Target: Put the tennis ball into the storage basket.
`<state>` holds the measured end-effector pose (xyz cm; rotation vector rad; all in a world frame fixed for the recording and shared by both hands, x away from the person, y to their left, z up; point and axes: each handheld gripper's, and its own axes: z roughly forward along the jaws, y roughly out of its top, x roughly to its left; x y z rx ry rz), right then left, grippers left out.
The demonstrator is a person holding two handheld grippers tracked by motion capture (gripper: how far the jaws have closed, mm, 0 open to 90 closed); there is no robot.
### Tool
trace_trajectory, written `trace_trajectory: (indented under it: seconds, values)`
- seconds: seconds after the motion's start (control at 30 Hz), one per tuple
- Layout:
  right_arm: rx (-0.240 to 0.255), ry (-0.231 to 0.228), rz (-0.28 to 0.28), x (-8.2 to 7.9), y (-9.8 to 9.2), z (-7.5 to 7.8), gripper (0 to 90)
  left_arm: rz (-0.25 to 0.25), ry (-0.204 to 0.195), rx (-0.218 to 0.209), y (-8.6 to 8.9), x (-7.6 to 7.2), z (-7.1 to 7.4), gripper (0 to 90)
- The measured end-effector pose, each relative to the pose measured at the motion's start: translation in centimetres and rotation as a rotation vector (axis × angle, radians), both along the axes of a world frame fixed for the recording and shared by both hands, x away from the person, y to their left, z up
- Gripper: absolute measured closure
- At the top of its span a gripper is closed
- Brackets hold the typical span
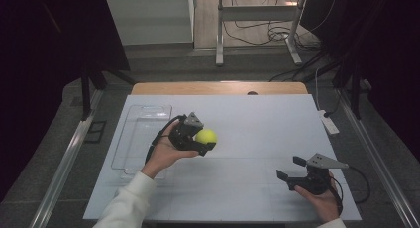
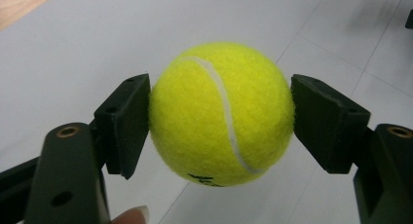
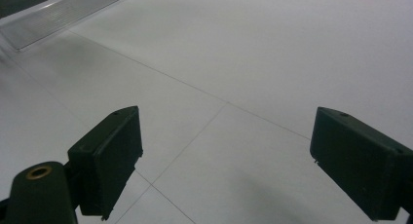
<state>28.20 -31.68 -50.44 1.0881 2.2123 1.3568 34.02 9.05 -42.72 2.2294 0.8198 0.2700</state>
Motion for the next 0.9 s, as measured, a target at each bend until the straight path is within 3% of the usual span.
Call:
trace_trajectory:
  seconds: [0.9]
  values:
    - [-0.001, -0.002, -0.003, 0.0, 0.0, 0.0, 11.7, 0.032, -0.039, -0.008, 1.4, 0.1, 1.7, 26.8]
